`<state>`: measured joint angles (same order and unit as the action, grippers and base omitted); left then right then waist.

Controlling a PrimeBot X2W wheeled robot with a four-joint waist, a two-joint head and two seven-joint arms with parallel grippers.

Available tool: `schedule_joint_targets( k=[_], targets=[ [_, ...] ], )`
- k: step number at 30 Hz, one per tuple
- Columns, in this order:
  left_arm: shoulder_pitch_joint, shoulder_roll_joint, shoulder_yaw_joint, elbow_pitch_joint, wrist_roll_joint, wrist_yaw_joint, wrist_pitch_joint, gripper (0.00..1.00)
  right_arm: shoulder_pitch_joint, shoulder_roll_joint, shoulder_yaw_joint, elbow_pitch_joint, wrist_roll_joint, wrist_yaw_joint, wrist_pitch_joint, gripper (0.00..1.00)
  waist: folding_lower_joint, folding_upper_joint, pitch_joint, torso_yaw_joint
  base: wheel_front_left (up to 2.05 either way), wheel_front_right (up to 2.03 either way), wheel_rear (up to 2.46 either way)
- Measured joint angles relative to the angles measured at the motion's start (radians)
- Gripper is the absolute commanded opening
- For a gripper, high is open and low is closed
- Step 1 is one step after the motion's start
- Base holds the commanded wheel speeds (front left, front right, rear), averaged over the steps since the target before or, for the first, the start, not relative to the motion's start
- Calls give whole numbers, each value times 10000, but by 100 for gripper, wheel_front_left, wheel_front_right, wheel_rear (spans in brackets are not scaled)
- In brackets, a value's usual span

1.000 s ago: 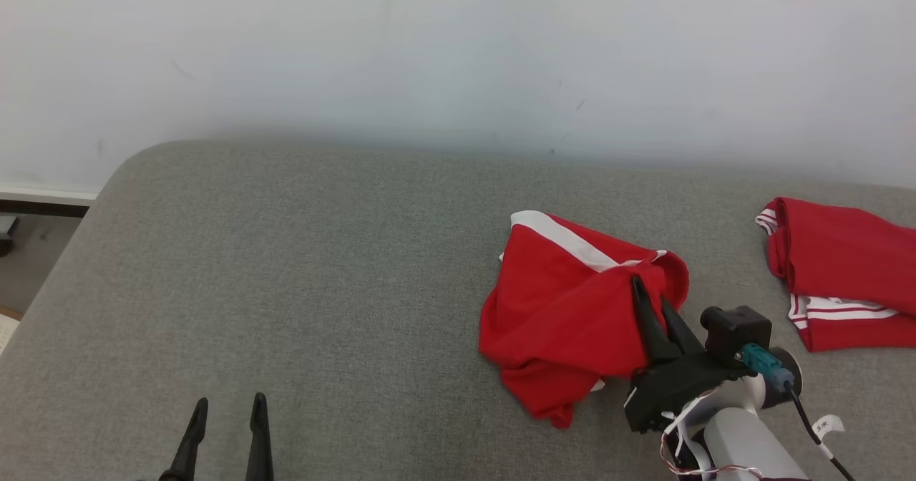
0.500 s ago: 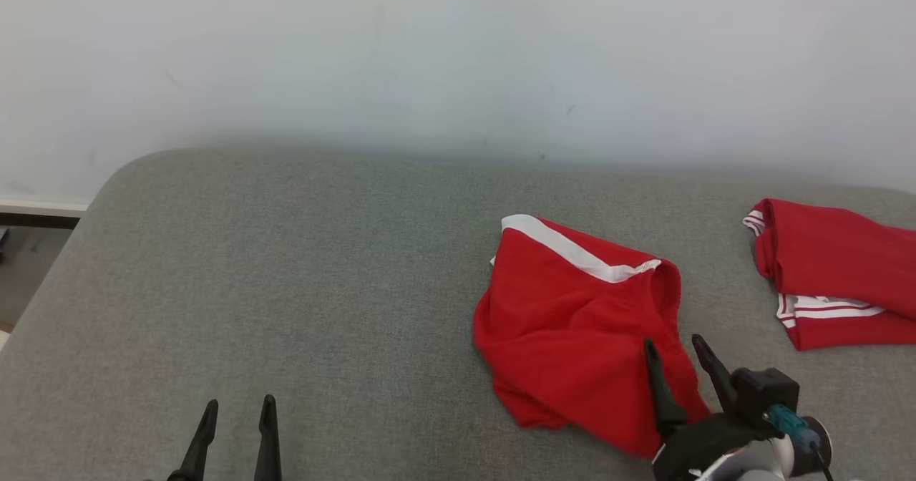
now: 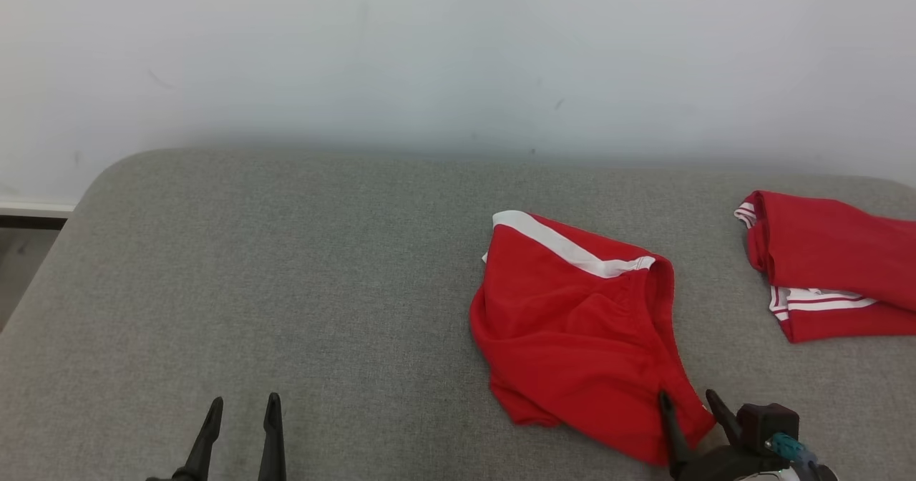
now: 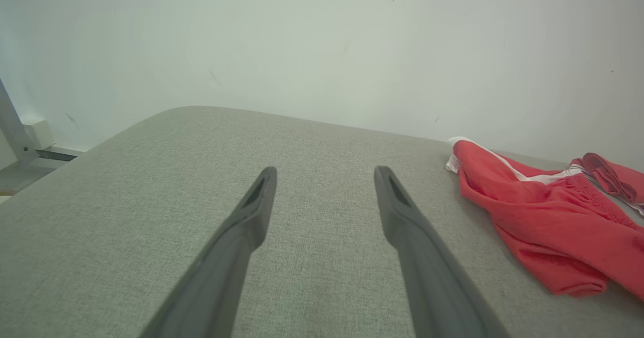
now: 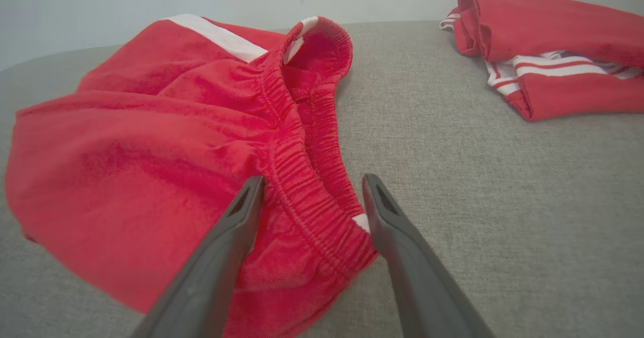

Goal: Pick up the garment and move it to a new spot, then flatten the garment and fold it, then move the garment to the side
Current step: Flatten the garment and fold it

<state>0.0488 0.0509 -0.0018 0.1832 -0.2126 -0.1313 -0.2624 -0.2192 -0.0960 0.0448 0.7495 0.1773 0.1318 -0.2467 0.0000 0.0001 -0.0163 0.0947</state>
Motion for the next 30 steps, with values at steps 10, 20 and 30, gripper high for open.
schedule_joint_targets(
  k=[10,20,30],
  targets=[
    [-86,0,111,48,0,0,0,100,-993,6,740,1484,1114,0,23,0,1,0,32,194,0,0,0],
    [-86,0,134,44,-4,0,0,100,-2002,23,1948,-974,1308,0,-171,0,0,-1,-34,221,0,0,0],
    [-135,0,-2,102,-27,0,0,100,-2568,424,5252,-1549,1891,0,-173,0,0,-1,-8,551,0,0,0]
  ],
)
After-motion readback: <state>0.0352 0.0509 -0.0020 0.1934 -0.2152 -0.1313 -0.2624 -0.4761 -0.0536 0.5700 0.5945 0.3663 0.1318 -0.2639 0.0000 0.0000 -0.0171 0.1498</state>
